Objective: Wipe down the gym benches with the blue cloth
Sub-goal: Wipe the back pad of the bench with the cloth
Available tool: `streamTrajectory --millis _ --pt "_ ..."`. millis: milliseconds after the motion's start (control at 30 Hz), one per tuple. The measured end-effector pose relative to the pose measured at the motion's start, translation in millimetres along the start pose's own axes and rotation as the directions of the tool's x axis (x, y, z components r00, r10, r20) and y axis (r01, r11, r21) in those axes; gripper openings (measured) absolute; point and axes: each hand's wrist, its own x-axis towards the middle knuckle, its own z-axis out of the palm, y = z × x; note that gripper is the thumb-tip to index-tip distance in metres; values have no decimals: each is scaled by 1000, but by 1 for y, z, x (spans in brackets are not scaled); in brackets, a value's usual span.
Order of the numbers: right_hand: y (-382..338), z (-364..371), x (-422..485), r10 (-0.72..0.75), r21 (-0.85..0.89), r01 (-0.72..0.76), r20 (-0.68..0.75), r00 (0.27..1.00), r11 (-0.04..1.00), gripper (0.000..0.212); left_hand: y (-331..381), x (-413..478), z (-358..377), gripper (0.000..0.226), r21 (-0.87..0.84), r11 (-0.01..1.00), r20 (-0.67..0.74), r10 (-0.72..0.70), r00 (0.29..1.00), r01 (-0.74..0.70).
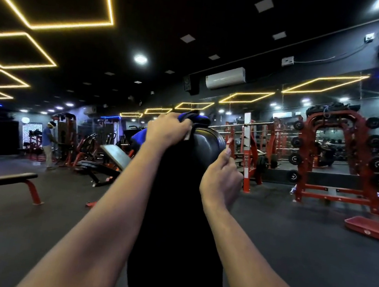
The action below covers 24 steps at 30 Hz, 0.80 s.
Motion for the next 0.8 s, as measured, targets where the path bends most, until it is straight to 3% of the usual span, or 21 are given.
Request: streamTrajectory --millis 100,200,267,367,433,500,567,667,733,800 --pt "-2 0 -1 21 2 -21 3 1000 1000 60 9 -30 14 41 -45 966 -245 238 940 -256" --pt "-1 0 -1 9 23 -9 -7 1000 1000 58 -24 -32 17 45 -118 902 -321 361 876 -415" --pt "1 1 0 -9 18 9 -20 1000 1000 59 -40 -21 15 44 -160 934 -291 263 920 -318" --pt "2 3 -2 -15 26 16 -25 1000 1000 61 -58 2 8 45 -183 983 -123 -2 992 -20" --pt "2 2 -3 -14 23 14 -28 1000 1000 61 -65 14 0 49 -248 946 16 -214 977 211" --pt "1 2 -4 -18 22 18 -33 999 1000 61 -63 14 -1 50 -259 909 53 -322 945 325" --pt "0 1 -6 -16 13 17 -32 999 1000 61 -55 -5 10 47 -250 935 -71 -279 958 253" --pt "1 2 -5 -12 18 12 -23 1000 1000 62 -60 -39 29 51 -325 946 -283 -99 954 2" --pt "3 3 -5 -8 29 9 -35 999 1000 62 -79 -35 30 53 -337 941 -265 -69 962 -26" --pt "3 4 -4 -1 27 2 -40 999 1000 63 -94 -25 29 49 -410 909 -177 -157 972 72"
